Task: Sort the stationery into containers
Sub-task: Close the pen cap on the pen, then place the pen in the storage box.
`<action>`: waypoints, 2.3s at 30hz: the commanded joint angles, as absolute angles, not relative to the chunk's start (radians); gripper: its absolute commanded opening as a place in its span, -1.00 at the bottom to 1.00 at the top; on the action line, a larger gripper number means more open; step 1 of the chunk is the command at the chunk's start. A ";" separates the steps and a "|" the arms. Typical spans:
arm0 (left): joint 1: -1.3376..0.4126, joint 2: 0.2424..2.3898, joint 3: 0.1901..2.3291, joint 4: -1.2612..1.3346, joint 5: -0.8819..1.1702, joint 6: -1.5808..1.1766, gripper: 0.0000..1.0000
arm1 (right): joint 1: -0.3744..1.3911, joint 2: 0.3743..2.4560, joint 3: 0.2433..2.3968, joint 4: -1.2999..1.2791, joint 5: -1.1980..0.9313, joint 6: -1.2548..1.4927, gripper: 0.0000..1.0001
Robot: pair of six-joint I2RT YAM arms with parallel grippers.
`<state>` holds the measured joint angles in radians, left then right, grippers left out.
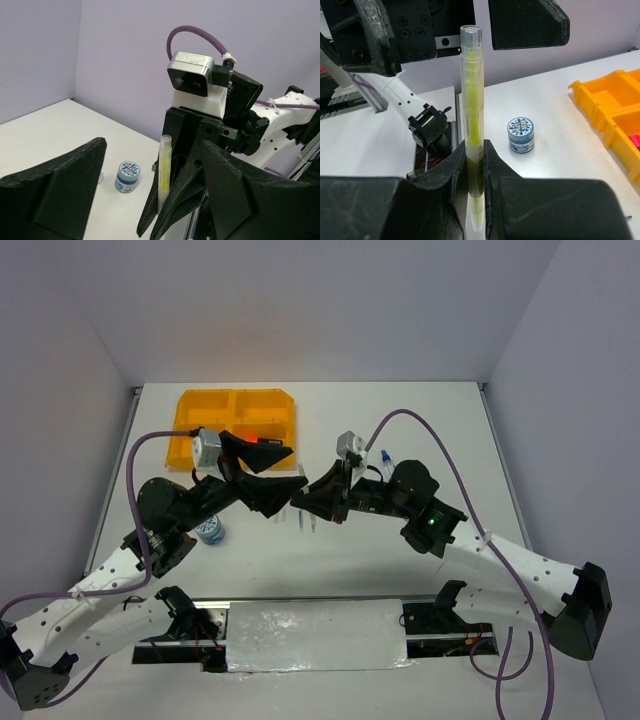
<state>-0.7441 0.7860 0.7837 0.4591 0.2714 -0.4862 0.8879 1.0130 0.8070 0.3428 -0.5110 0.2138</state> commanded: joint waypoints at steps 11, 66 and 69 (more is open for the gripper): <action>-0.747 0.799 0.845 0.469 0.230 -0.525 0.09 | 0.890 1.052 0.905 0.339 -0.522 0.193 -1.00; -0.848 0.761 1.132 -0.341 -0.600 -0.534 0.99 | 0.727 1.531 1.516 -0.169 -0.632 -0.134 -1.00; -0.848 0.775 1.092 -0.230 -0.436 -0.492 0.99 | 0.733 1.488 1.451 -0.080 -0.667 -0.095 -1.00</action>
